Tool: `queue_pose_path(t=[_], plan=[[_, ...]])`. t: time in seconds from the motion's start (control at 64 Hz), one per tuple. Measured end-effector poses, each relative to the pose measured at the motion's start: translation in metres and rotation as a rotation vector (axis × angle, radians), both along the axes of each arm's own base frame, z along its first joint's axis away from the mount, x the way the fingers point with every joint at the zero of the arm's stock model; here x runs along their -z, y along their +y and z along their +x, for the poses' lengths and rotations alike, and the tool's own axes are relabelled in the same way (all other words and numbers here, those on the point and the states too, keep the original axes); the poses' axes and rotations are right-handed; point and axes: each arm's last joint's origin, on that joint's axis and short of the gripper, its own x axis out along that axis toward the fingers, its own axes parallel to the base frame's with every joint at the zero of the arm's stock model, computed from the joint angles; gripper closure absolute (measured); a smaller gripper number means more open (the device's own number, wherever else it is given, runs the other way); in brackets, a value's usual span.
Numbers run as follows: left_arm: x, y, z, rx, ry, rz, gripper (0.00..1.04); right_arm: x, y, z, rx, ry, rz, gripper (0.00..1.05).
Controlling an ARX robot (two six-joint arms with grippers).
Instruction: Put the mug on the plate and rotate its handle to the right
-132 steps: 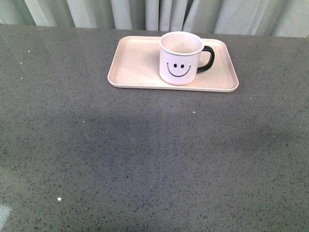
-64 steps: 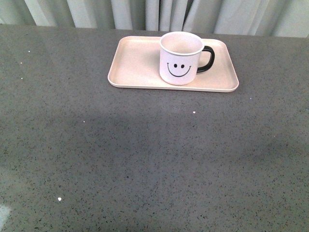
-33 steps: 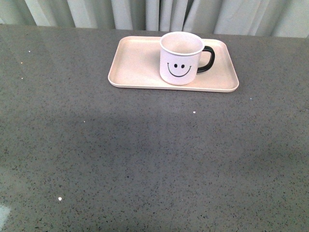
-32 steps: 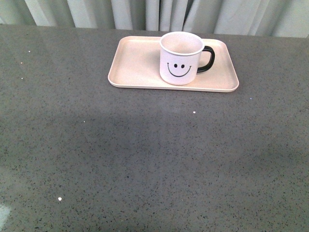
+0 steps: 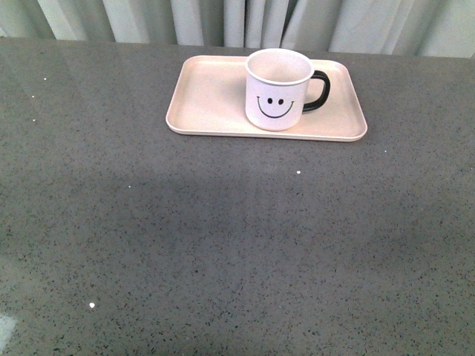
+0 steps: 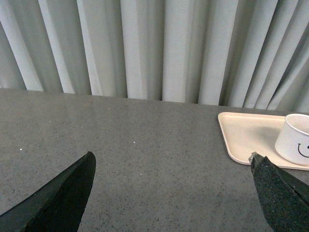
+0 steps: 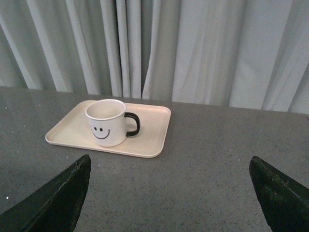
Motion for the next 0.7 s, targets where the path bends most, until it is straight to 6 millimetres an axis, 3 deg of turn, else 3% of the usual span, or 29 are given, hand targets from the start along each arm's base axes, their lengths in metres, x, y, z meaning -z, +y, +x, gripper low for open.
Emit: queue_pose_path(t=[0.703], plan=[[0.0000,0.0000,0.0000,0.000,0.000,0.000,0.09,0.0000,0.0000,0.0000,0.000,0.000,0.000,0.09]])
